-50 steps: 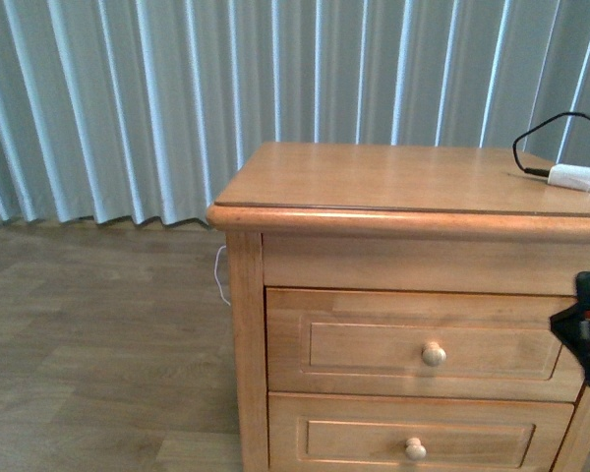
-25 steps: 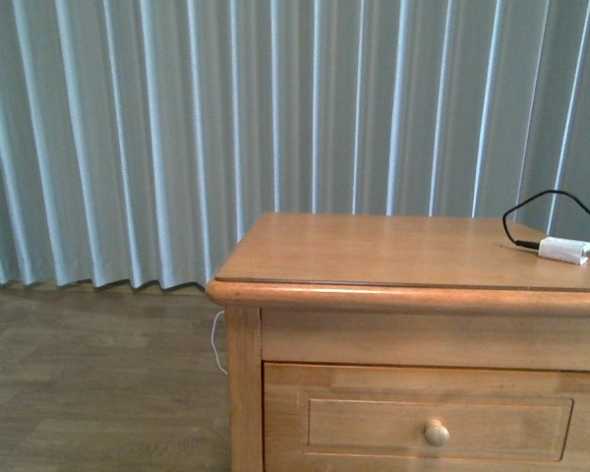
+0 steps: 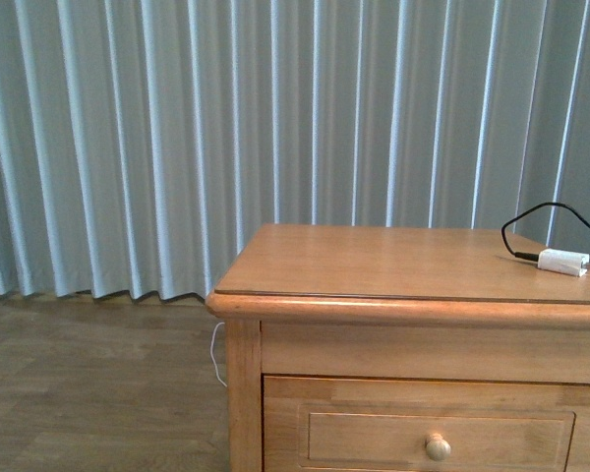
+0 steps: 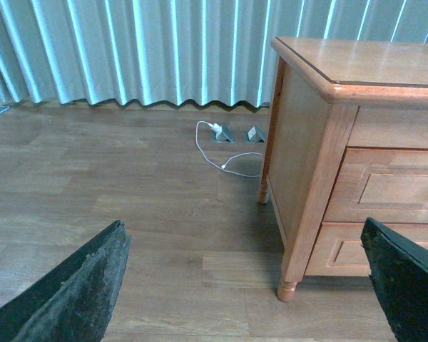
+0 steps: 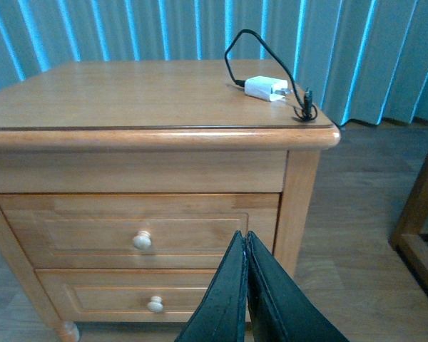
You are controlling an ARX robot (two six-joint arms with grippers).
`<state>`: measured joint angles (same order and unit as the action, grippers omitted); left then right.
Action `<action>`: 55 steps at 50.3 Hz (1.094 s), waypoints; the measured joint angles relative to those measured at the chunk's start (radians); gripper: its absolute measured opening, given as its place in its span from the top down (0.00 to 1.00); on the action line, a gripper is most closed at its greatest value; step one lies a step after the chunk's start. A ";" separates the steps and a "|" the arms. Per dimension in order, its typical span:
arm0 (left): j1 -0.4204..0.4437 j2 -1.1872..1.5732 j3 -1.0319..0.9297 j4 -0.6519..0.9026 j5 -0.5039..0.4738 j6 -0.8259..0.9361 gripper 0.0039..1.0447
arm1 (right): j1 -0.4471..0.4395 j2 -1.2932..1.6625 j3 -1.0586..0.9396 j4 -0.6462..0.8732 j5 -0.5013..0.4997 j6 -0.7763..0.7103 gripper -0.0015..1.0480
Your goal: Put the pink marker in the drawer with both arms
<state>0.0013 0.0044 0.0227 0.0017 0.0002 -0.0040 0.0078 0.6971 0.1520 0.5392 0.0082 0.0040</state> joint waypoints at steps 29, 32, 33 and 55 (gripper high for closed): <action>0.000 0.000 0.000 0.000 0.000 0.000 0.06 | -0.006 -0.259 -0.109 -0.149 -0.004 -0.001 0.99; 0.000 0.000 0.000 0.000 0.000 0.000 0.06 | -0.006 -0.285 -0.117 -0.166 -0.005 -0.001 0.99; 0.000 0.000 0.000 0.000 0.000 0.000 0.06 | -0.005 -0.286 -0.126 -0.156 -0.005 -0.001 0.99; 0.000 0.000 0.000 0.000 0.000 0.000 0.06 | -0.006 -0.468 -0.147 -0.307 -0.006 -0.002 0.99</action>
<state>0.0013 0.0044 0.0227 0.0013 0.0002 -0.0040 0.0021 0.2291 0.0048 0.2325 0.0021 0.0025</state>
